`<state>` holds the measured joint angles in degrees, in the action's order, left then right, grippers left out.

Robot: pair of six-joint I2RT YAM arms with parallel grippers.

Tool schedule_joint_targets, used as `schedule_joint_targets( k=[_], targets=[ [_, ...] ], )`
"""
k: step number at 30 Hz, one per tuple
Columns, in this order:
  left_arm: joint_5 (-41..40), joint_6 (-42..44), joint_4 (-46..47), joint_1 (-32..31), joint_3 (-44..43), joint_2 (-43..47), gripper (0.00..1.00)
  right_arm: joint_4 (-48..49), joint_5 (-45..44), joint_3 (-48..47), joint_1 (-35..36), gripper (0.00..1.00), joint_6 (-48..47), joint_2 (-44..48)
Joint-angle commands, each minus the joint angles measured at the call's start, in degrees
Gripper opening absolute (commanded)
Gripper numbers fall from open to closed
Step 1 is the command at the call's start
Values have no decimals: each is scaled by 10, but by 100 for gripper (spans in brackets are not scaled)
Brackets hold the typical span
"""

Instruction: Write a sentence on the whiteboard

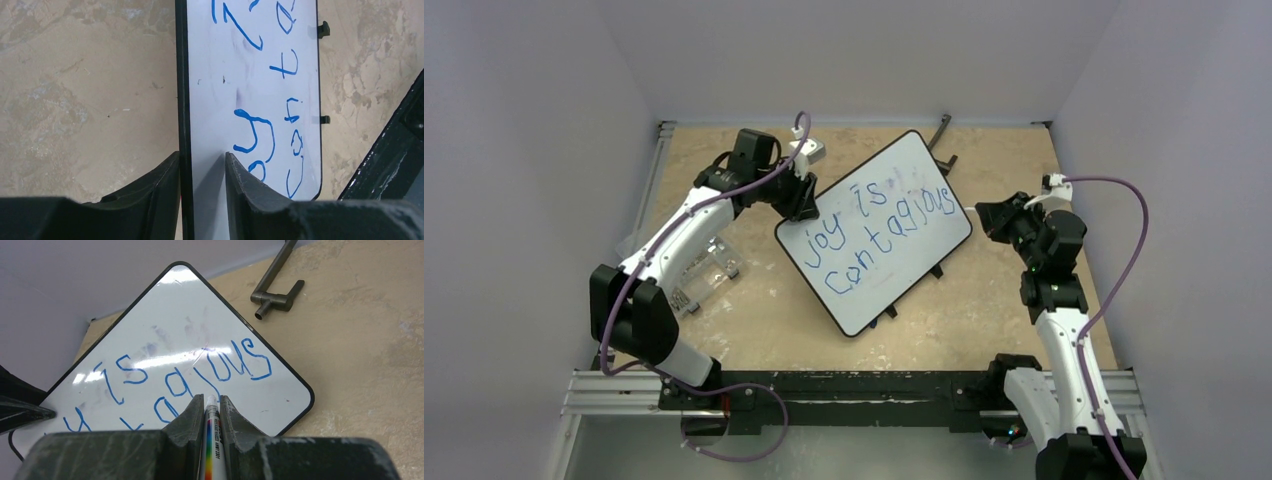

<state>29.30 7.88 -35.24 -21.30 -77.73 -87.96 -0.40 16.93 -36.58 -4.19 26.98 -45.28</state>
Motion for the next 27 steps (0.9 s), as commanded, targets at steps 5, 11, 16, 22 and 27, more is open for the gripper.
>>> schedule_joint_targets(
  k=[5, 11, 16, 22, 27],
  targets=[
    [-8, 38, 16, -10, 6, 0, 40, 10, -9, -8, 1, 0, 5, 14],
    [-12, 40, 18, -14, 8, 3, 44, 8, -9, -8, 1, 0, 4, 18],
    [-20, 38, 20, -16, 8, 11, 49, 7, -7, -8, 1, 0, 4, 19],
    [-34, 28, 28, -18, 9, 33, 54, 5, -5, -10, 1, 0, 4, 20],
    [-41, 20, 37, -18, 9, 52, 56, 5, -4, -14, 1, 0, 4, 22]
  ],
)
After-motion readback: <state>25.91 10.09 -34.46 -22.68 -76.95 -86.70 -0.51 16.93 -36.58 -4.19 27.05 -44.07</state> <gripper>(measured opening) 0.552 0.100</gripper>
